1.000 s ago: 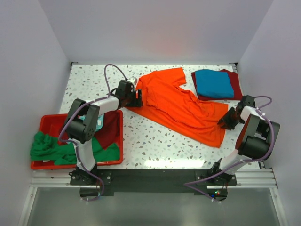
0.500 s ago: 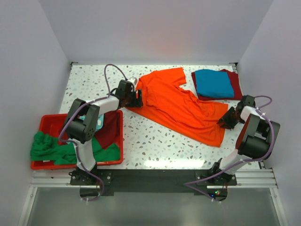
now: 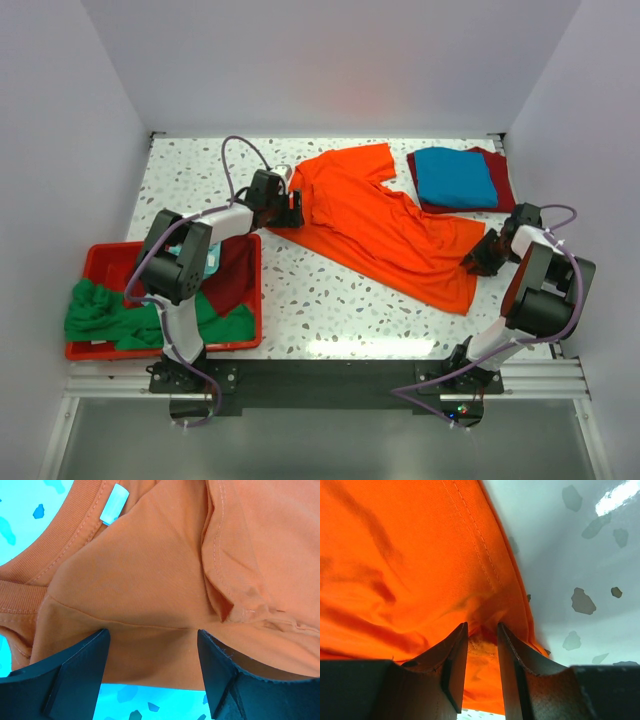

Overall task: Fold and stack the t-shirts
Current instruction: Fold the tshirt

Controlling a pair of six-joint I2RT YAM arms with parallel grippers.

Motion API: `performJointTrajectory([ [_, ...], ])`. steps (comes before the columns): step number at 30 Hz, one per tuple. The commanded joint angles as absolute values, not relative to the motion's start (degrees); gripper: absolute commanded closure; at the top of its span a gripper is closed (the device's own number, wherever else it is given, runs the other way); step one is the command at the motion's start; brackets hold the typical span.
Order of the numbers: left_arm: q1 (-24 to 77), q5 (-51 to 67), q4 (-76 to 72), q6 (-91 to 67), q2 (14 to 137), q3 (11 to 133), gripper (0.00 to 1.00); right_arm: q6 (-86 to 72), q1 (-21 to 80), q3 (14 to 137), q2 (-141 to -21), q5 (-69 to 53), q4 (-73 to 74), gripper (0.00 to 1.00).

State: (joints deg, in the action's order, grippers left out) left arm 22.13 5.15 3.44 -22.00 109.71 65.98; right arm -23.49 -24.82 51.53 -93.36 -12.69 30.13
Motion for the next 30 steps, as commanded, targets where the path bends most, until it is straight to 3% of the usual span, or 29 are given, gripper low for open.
performJointTrajectory([
  [1,21.53,4.83,6.94,-22.94,109.86,64.25,0.24,-22.32,-24.87,53.09,-91.41,-13.53,32.78,0.66],
  [16,21.80,5.19,7.03,-22.94,110.21,64.51,0.24,-21.62,-24.87,52.74,-88.94,-10.89,33.31,0.59],
  [30,21.88,5.10,7.29,-22.76,110.74,65.21,0.24,-21.36,-24.70,52.56,-92.81,-15.03,31.20,0.64],
])
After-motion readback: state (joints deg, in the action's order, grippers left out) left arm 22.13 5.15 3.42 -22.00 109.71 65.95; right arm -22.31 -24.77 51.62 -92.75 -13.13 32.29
